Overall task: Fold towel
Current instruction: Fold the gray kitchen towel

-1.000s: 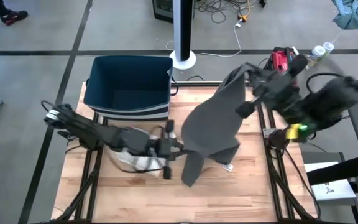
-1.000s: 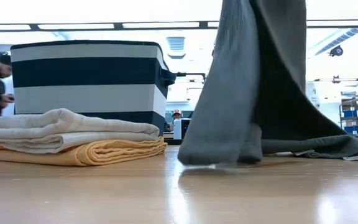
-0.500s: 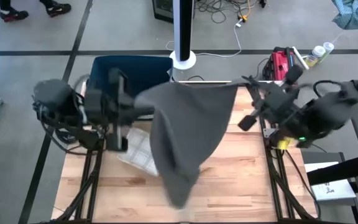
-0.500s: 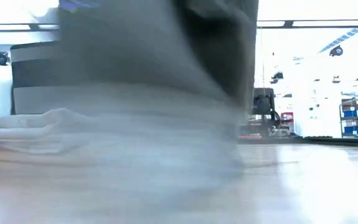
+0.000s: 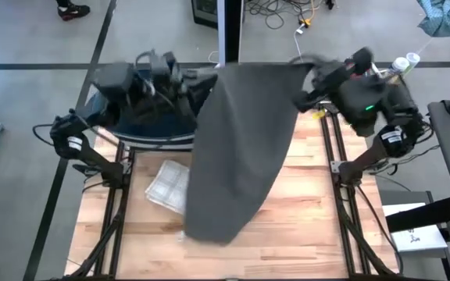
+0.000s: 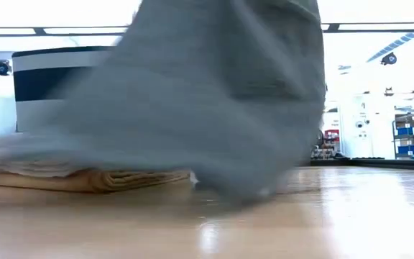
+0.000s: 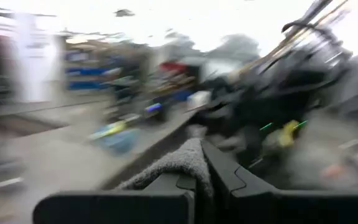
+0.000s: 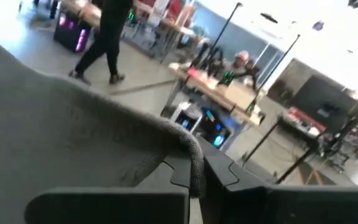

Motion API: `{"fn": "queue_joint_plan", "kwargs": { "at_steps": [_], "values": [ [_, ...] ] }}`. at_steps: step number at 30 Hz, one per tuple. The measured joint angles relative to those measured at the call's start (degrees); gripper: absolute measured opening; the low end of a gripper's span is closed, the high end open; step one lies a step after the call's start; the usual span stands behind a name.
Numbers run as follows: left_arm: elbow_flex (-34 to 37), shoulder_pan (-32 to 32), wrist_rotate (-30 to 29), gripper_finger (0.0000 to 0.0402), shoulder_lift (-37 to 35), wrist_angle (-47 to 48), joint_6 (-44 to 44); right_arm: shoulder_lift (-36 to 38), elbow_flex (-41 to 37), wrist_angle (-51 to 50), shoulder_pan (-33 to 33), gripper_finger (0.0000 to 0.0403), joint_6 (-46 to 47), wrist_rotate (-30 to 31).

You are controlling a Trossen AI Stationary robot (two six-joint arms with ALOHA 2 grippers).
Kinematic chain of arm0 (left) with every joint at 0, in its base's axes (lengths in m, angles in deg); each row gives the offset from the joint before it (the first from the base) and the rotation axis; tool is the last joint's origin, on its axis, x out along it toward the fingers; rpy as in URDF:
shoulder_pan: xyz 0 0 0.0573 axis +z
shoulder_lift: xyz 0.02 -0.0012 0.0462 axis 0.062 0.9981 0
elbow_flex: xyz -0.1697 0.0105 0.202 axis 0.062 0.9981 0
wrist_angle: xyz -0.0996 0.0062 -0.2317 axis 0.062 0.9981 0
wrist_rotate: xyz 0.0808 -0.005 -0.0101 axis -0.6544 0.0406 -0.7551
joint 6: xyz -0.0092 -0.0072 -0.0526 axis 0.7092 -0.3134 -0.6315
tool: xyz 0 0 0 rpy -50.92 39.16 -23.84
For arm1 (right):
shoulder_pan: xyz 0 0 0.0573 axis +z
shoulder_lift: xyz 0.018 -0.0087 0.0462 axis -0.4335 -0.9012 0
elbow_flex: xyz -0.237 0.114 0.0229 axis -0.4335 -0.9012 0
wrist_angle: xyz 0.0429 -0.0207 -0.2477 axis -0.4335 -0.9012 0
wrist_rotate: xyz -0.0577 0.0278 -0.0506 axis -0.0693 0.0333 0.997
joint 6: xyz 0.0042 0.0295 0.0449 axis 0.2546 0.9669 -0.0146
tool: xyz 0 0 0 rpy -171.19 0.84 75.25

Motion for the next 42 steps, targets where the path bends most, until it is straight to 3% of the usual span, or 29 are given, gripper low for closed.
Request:
{"fn": "queue_joint_plan", "kwargs": {
  "at_steps": [2, 6, 11, 15, 20, 28, 31, 33, 37, 42],
  "values": [
    [-0.8, 3.4, 10.3, 0.0000, 0.5, -4.9, -4.3, 1.8, 0.0, 6.4, 0.4, 0.0002, -6.7, 2.0],
    [-4.7, 4.5, 23.5, 0.0000, 2.0, -12.4, -6.6, 5.9, 0.1, 20.0, 5.5, 0.0002, -16.9, 3.1],
    [-9.7, 2.5, 36.5, 0.0000, 3.6, -11.7, -5.7, 9.5, 0.2, 19.5, 15.0, 0.0002, -14.1, 2.6],
    [-10.4, -0.9, 38.5, 0.0000, 3.8, -6.0, -3.0, 11.2, 0.1, 11.0, 22.9, 0.0002, -7.2, -1.2],
    [-10.2, -4.8, 38.1, 0.0000, 3.9, -1.7, 0.5, 11.2, 0.1, 7.0, 29.0, 0.0002, -2.8, -15.2],
    [-13.8, -9.6, 39.0, 0.0000, 3.8, 0.6, 3.4, 10.2, 0.1, 17.3, 38.3, 0.0002, -12.3, -33.4],
    [-15.0, -10.5, 39.5, 0.0000, 3.5, 4.9, 6.2, 10.3, 0.1, 19.7, 40.5, 0.0002, -15.9, -36.4],
    [-15.0, -10.6, 37.9, 0.0000, 3.5, 8.7, 8.2, 10.3, 0.1, 18.7, 40.8, 0.0002, -16.1, -32.2],
    [-13.0, -9.2, 26.7, 0.0000, 4.1, 14.0, 9.7, 10.2, 0.0, 8.1, 40.7, 0.0002, -12.3, -11.4],
    [-5.1, -1.7, 16.7, 0.0000, 4.3, 11.1, 7.5, 10.6, 0.1, -12.9, 37.7, 0.0002, 2.7, 8.9]
  ]
}}
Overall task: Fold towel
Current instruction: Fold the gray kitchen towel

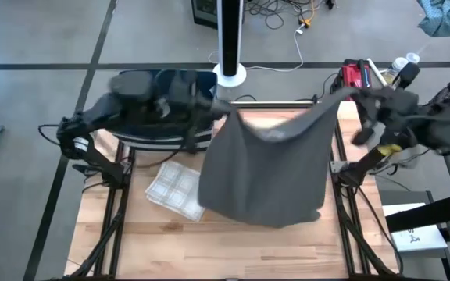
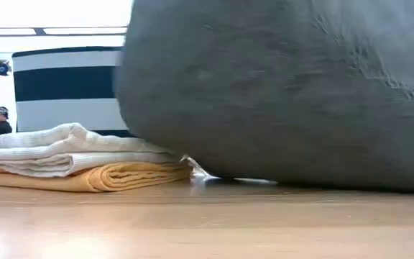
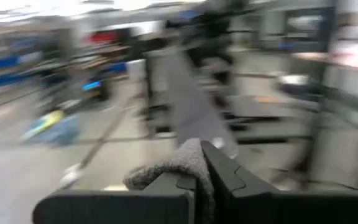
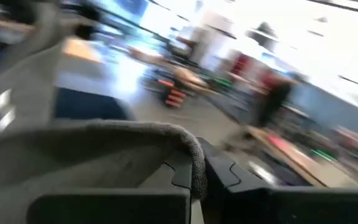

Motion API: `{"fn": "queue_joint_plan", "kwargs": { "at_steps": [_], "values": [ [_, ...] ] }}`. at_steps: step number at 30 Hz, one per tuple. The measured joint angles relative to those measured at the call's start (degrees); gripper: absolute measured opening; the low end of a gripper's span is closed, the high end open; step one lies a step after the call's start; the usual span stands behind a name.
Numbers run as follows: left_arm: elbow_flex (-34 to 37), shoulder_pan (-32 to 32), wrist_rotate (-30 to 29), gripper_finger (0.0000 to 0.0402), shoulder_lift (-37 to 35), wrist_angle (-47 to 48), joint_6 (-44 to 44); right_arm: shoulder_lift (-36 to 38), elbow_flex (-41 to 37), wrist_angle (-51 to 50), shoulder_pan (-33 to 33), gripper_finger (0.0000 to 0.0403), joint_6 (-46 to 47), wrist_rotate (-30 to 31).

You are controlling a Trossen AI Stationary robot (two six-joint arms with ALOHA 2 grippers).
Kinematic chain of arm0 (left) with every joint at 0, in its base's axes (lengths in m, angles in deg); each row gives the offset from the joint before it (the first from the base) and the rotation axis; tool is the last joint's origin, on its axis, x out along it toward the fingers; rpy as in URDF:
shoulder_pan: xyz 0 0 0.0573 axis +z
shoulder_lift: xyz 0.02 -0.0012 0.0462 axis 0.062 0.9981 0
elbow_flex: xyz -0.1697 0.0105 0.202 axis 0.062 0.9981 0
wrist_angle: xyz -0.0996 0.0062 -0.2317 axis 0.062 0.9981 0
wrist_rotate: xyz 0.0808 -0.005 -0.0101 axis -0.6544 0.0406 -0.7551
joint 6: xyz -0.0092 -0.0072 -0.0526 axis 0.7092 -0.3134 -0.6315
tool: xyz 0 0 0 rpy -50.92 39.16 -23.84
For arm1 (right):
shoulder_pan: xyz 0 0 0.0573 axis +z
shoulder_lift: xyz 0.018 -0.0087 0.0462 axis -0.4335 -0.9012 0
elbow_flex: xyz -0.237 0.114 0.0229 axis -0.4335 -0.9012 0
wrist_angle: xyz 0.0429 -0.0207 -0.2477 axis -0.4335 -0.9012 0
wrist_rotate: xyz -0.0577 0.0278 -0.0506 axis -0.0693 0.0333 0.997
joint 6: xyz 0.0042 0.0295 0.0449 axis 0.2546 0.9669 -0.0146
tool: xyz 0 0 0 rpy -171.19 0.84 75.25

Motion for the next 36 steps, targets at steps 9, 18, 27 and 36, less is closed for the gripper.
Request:
{"fn": "queue_joint_plan", "kwargs": {
  "at_steps": [9, 18, 27, 36],
  "values": [
    [13.9, 14.8, 4.2, 0.0000, 0.0, -20.5, -12.6, 3.1, -1.0, -5.5, -4.6, 0.0002, 12.7, 9.2],
    [8.0, 12.6, 22.9, 0.0000, -0.6, -26.4, -18.6, 3.2, -1.1, -5.5, -4.8, 0.0002, 14.1, 0.6],
    [-1.0, 1.3, 20.1, 0.0000, -0.6, 6.0, -10.5, -0.2, -1.1, -5.9, -4.8, 0.0002, 18.4, -30.9],
    [-8.1, -10.2, 17.6, 0.0000, -0.6, 7.8, -3.2, -3.2, -1.2, 12.8, -2.9, 0.0002, 2.9, -59.0]
  ]
}}
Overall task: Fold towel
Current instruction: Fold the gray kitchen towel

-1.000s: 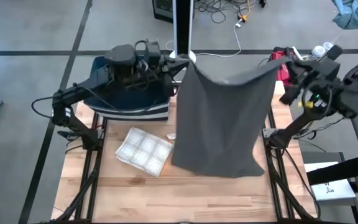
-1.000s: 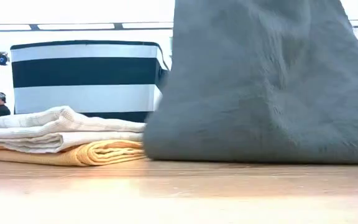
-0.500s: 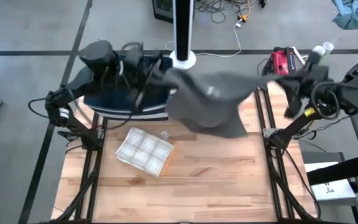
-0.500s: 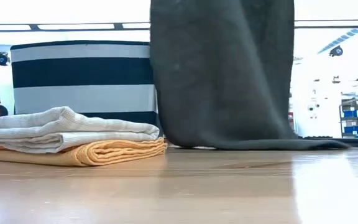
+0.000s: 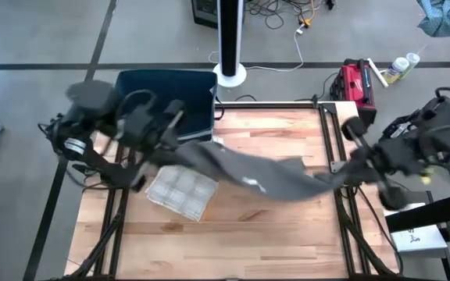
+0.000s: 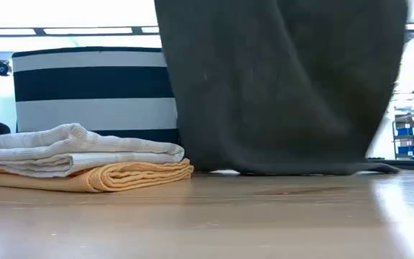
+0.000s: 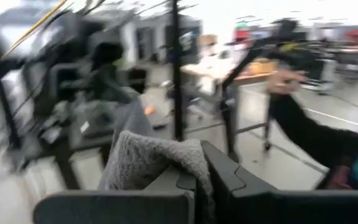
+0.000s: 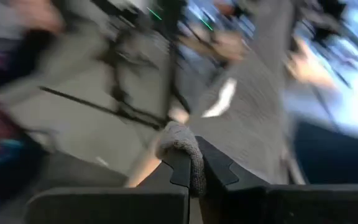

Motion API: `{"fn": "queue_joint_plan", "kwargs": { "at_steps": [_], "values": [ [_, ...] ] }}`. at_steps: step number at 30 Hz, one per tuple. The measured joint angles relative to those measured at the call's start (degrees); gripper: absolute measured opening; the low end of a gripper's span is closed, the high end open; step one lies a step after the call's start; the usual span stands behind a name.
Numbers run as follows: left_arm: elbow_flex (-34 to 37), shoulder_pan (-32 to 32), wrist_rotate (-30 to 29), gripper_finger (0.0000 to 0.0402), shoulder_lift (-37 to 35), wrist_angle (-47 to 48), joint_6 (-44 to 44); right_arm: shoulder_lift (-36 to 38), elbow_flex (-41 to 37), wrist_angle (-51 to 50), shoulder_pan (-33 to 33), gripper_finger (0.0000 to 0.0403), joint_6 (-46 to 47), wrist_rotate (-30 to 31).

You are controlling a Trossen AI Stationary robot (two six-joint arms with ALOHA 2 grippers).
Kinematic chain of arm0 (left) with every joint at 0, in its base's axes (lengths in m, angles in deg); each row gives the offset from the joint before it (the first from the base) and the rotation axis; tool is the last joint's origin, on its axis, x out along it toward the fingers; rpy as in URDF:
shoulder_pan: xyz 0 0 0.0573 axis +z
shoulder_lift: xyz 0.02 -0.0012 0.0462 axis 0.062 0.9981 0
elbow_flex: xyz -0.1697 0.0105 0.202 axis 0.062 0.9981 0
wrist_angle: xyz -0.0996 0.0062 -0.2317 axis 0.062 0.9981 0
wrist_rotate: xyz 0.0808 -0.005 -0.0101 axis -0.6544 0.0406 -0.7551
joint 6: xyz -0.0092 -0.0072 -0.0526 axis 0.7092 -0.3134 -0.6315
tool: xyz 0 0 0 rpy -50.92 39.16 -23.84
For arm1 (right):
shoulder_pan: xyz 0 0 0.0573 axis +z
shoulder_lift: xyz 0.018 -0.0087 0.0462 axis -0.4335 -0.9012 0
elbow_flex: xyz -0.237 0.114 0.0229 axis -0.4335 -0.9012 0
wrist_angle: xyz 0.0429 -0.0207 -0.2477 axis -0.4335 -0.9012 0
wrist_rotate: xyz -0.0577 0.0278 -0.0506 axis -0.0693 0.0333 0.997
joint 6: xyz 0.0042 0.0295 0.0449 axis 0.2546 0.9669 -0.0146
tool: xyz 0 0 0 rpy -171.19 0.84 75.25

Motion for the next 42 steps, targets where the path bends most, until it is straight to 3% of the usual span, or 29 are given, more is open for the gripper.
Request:
{"fn": "queue_joint_plan", "kwargs": {
  "at_steps": [5, 10, 14, 19, 22, 29, 32, 35, 39, 42],
  "values": [
    [-3.0, -5.7, 2.8, 0.0000, 0.0, 0.0, 6.4, 0.4, 0.0, 8.6, 0.8, 0.0002, -9.4, -8.3],
    [-2.7, -6.3, -0.6, 0.0000, 0.0, 1.0, 6.5, 0.4, 0.0, 6.2, 0.8, 0.0002, -9.7, -8.0],
    [-1.4, -4.0, -6.8, 0.0000, 0.5, 2.7, 6.4, 0.4, 0.1, -0.1, 0.6, 0.0002, -7.1, 4.2],
    [5.6, 1.7, -8.4, 0.0000, 1.0, 3.6, 3.9, 0.3, 0.0, -12.6, -0.3, 0.0002, -0.9, 32.3],
    [10.2, 6.3, -8.4, 0.0000, 0.8, 2.9, 2.3, 0.3, 0.0, -18.4, -1.8, 0.0002, 5.4, 44.3],
    [15.1, 18.6, -8.6, 0.0000, 0.6, -7.1, -2.1, 0.7, 0.0, -21.7, -4.4, 0.0002, 7.7, 53.0],
    [14.2, 21.7, -8.4, 0.0000, 0.4, -10.4, -5.9, 0.7, 0.0, -21.7, -5.6, 0.0002, 4.9, 56.2],
    [10.8, 22.2, -4.7, 0.0000, 0.4, -10.4, -7.0, 0.9, 0.0, -20.0, -5.9, 0.0002, 0.9, 60.8],
    [4.3, 19.9, 1.4, 0.0000, 0.1, -10.3, -7.2, 1.3, 0.9, -10.1, -5.9, 0.0002, -8.5, 63.3],
    [-0.3, 16.8, 1.8, 0.0000, -0.1, -9.9, -6.2, 1.4, 1.2, 6.3, -5.9, 0.0002, -21.5, 63.1]
  ]
}}
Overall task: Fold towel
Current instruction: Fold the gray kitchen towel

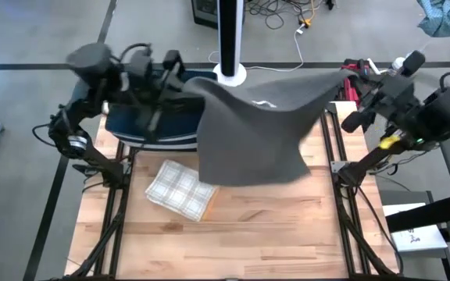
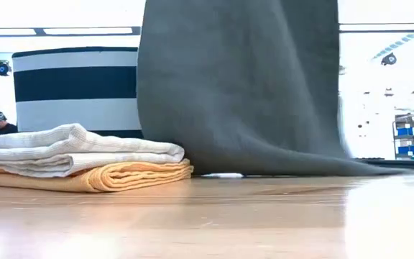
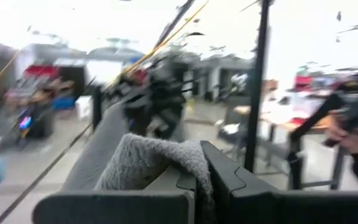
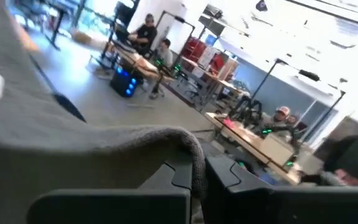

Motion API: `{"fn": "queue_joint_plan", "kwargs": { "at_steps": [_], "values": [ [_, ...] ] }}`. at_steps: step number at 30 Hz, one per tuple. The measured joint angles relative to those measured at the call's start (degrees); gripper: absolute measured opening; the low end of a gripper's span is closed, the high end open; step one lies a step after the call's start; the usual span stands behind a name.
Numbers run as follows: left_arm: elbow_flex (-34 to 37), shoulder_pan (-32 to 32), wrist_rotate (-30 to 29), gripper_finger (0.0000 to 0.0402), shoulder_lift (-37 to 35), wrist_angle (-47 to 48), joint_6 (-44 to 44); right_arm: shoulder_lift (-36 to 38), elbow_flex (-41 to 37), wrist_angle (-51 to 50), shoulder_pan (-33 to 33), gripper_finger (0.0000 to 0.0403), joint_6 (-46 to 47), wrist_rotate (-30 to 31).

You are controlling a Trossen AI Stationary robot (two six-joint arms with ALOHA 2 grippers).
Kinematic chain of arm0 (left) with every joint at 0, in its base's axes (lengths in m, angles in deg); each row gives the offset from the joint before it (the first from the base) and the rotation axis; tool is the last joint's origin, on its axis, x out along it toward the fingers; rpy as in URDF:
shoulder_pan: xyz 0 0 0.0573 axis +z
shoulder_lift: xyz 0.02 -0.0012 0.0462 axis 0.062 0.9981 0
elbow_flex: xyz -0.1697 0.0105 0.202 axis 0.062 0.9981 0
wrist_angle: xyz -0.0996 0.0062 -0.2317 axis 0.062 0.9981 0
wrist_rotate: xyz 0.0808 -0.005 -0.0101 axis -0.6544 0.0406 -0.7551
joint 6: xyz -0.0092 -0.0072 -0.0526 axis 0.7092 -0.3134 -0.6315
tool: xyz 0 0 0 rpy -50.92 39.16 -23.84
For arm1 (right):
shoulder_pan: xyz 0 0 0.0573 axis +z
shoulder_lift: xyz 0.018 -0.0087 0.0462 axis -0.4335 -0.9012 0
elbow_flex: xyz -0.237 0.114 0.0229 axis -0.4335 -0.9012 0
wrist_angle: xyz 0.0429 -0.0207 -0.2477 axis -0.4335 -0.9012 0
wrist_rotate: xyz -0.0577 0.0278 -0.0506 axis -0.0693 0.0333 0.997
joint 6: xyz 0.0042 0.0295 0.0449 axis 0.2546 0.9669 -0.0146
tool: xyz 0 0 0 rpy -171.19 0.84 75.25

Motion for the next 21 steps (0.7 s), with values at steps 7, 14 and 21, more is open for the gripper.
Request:
{"fn": "queue_joint_plan", "kwargs": {
  "at_steps": [7, 14, 21],
  "values": [
    [-3.0, -7.0, 0.2, 0.0000, -0.3, 1.6, 3.5, -1.0, 0.0, 22.5, 1.8, 0.0002, -16.4, -14.3],
    [-1.7, -11.8, -1.3, 0.0000, -0.1, 16.9, 3.4, -1.2, 0.0, 11.1, 4.8, 0.0002, -4.1, -10.1],
    [3.6, -15.3, -5.2, 0.0000, -0.4, 21.4, 2.5, -1.3, 0.0, 1.3, 13.1, 0.0002, 9.1, -16.4]
  ]
}}
